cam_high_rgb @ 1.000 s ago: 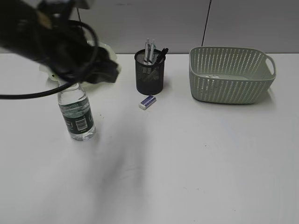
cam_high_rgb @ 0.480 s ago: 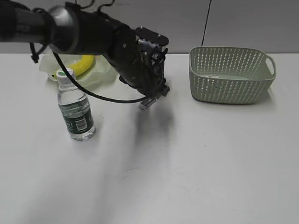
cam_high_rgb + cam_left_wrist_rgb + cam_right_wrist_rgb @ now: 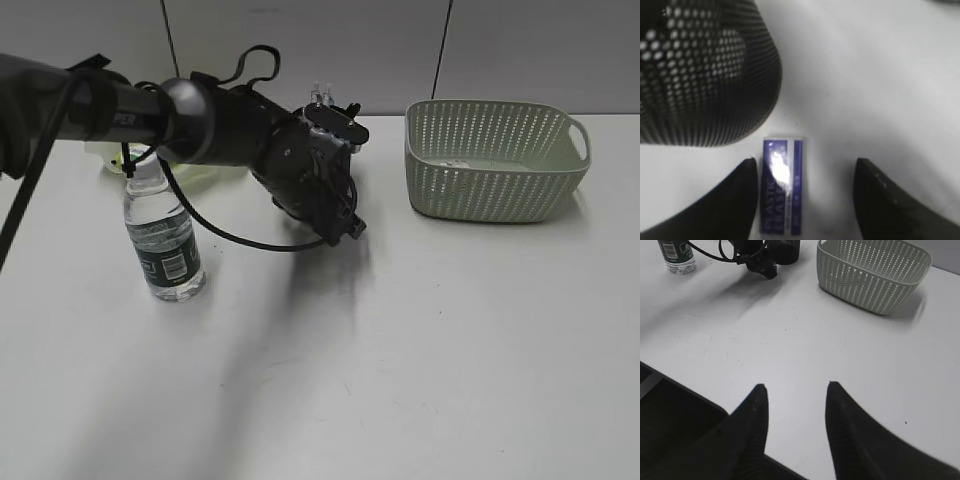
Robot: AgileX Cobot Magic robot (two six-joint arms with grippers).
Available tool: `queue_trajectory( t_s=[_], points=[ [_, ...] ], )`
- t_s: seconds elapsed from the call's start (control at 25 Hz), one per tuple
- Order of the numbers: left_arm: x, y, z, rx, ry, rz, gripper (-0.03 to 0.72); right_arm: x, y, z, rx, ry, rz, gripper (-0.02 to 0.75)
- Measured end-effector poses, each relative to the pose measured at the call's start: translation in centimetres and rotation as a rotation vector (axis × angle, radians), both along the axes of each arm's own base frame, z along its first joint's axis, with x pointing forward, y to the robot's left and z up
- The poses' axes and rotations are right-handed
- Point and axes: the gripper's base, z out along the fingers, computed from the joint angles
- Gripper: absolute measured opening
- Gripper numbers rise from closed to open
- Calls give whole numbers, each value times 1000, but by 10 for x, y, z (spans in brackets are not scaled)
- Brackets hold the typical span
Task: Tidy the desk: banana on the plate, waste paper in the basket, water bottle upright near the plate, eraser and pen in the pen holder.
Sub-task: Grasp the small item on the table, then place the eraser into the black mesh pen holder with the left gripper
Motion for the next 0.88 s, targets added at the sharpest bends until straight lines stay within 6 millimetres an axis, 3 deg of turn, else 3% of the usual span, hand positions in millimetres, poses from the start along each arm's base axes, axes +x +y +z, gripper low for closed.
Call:
queue_trajectory(
  t_s=[0.12,0.16,0.36,0.44,0.68,0.76,0.88],
  points=[
    [1,-1,-1,-1,-2,0,202,0,0,0,1,-1,0,317],
    [1,0,-1,2,1,0,161,0,0,0,1,-1,0,317],
    [-5,2,14,30,30,6,169,0,0,0,1,-1,0,317],
    [-9,1,34,3,21,12,169,0,0,0,1,-1,0,317],
    [-21,3,134,-190,-131,22,169,0,0,0,1,-1,0,316],
    [-19,7,150,-241,-189,28,169,0,0,0,1,-1,0,316],
    [-5,17,153,-296,-241,63,169,0,0,0,1,-1,0,316]
  ],
)
